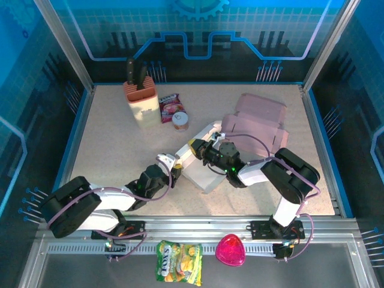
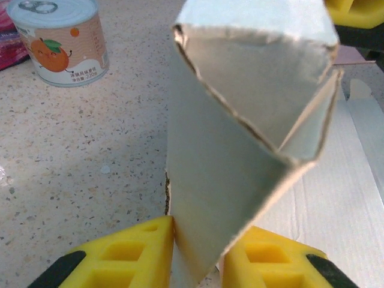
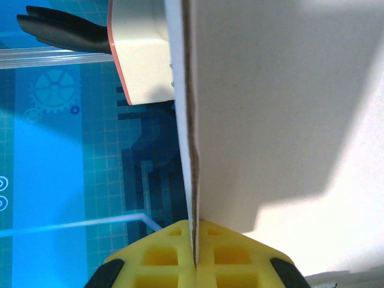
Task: Fold the paper box
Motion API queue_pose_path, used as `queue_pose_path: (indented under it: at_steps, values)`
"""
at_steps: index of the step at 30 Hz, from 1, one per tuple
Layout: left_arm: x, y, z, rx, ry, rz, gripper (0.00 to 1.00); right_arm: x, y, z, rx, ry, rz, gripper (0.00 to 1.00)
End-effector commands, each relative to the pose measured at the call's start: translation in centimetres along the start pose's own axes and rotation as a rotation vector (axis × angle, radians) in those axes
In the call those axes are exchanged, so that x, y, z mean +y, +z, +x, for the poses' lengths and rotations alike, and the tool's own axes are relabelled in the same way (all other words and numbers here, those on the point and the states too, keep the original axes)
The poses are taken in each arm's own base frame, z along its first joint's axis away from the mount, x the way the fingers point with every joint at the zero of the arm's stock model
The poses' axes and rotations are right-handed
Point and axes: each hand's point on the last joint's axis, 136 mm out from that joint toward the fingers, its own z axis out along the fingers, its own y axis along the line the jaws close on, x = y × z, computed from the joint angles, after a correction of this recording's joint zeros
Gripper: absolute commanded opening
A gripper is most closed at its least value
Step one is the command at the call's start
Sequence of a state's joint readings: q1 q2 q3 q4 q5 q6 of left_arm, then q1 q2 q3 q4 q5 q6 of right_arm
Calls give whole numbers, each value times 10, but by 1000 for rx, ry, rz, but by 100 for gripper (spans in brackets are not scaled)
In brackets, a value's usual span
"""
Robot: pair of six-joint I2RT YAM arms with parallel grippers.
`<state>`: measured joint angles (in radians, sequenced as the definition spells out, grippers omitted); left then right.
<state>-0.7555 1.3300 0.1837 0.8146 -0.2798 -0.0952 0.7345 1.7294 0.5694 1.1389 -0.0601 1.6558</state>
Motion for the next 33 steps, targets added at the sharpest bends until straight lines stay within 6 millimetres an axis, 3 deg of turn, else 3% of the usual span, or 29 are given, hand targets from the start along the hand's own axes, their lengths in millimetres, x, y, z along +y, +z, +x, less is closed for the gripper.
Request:
queue_pose_path:
  at_steps: [1,8,21,33]
  values:
    - [-6,8,-21,-65,-20,25,26,4,3,13,35,-9,0,0]
    - [-13,6,-18,-59,-34,55,32,3,6,11,35,-5,-9,0]
    - [-18,5,-22,-75,-61,27,31,6,7,10,16,-17,-27,0]
    - [-13,12,-34,-146,-88,-108,32,5,-3,13,-73,-22,-96,0]
